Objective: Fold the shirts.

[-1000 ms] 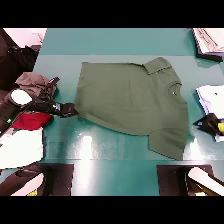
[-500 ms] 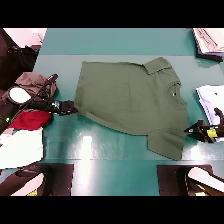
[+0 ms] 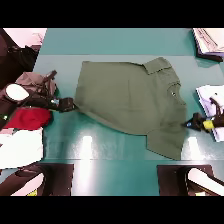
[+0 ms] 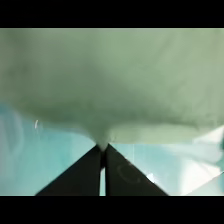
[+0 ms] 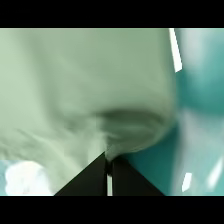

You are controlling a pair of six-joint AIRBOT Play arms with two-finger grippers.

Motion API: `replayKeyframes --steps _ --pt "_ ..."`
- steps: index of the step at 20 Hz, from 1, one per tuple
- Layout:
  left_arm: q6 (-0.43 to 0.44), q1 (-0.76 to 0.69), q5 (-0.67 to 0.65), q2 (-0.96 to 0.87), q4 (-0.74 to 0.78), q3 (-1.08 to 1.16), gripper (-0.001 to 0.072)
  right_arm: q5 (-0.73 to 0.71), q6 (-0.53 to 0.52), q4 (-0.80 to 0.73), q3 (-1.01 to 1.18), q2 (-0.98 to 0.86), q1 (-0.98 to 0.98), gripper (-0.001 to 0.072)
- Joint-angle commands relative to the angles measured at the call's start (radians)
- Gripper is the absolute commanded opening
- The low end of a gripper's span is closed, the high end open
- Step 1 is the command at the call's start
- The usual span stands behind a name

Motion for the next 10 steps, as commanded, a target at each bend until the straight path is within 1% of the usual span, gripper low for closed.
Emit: replayKeyframes --steps 1,3,5,7,9,10 --pt "0.001 0.000 -0.013 0.001 -0.017 0.243 0.0023 -0.027 0.000 0.206 0.238 0.098 0.077 0.0022" --pt "0.028 0.000 -0.025 0.001 -0.016 0.504 0.0022 -0.096 0.003 0.254 0.462 0.161 0.101 0.0022" --pt "0.055 0.000 -0.023 0.001 -0.012 0.785 0.0023 -0.195 0.003 0.253 0.689 0.212 0.117 0.0022" --pt "0.055 0.000 -0.024 0.001 0.013 1.023 0.0023 -0.300 0.003 0.250 0.889 0.253 0.118 0.0022" --pt "0.072 0.000 -0.023 0.002 0.016 1.227 0.0023 -0.375 0.003 0.203 1.062 0.290 0.118 0.0022" --pt "0.073 0.000 -0.021 0.011 0.015 1.289 0.0023 -0.387 0.003 0.170 1.126 0.305 0.118 0.0022"
